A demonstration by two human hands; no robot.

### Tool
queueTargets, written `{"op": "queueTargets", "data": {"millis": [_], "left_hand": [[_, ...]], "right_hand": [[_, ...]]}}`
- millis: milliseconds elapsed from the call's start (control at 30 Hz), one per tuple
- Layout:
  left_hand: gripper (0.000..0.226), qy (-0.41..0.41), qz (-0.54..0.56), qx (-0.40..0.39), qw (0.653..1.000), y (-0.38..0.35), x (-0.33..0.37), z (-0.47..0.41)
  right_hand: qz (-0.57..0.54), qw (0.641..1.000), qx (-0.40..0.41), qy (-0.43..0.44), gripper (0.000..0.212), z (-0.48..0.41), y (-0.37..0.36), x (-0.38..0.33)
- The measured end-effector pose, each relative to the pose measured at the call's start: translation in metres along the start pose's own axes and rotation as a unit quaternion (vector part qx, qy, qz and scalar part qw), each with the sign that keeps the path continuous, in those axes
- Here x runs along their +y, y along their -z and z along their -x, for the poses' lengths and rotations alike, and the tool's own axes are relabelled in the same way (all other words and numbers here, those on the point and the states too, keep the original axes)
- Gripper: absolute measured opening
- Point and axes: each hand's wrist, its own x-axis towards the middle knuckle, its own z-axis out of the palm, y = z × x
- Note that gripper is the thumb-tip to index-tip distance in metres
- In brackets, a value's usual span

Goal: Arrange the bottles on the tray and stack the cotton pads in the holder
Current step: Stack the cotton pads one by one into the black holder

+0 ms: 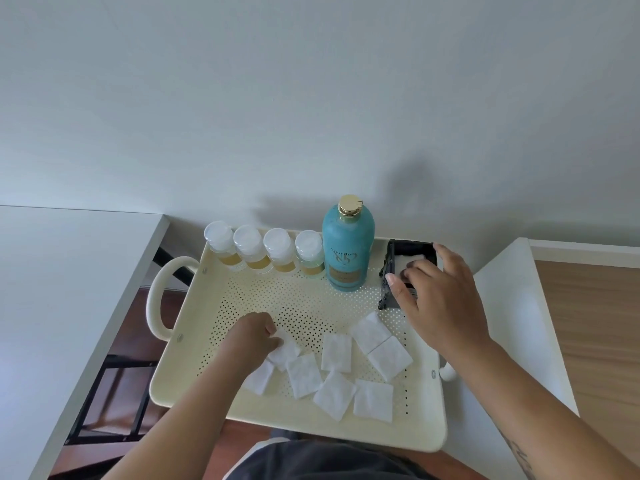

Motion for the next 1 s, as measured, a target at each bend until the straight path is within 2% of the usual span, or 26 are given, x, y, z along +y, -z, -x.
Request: {"op": "queueTargets", "data": {"millis": [167, 333, 533, 600, 700, 767, 900, 1000], "left_hand": [[0.014, -0.006, 0.014, 0.019, 1.0, -0.001, 0.0, 0.001], [0.019, -0.035, 0.085, 0.05, 0.994, 0.009, 0.006, 0.003], [0.012, -0.085, 0.176, 0.081, 0.977, 0.029, 0.031, 0.004], [0.011, -0.106, 0.21, 0.078, 0.969, 0.036, 0.04, 0.005], [0.009, -0.139, 0.243, 0.066, 0.958, 0.044, 0.055, 0.011], [0.007, -0.16, 0.26, 0.053, 0.951, 0.049, 0.066, 0.014], [0.013, -0.194, 0.287, -0.006, 0.938, 0.054, 0.087, 0.021], [0.01, -0.215, 0.297, -0.037, 0.93, 0.056, 0.101, 0.026]], "right_hand": [[0.025, 0.999, -0.033, -0.009, 0.059, 0.0, 0.002, -0.001], [0.026, 0.998, -0.057, -0.022, 0.064, 0.0, 0.003, -0.003], [0.016, 0.997, -0.075, -0.017, 0.066, -0.001, 0.003, -0.002], [-0.005, 0.999, -0.039, -0.015, 0.057, 0.0, 0.004, -0.002], [-0.062, 0.995, 0.082, -0.017, 0.028, 0.008, 0.01, -0.007], [-0.106, 0.986, 0.13, -0.011, 0.016, 0.013, 0.015, -0.016], [-0.209, 0.976, 0.056, 0.016, 0.021, 0.019, 0.024, -0.038], [-0.249, 0.968, -0.004, 0.001, 0.028, 0.02, 0.027, -0.046]]}}
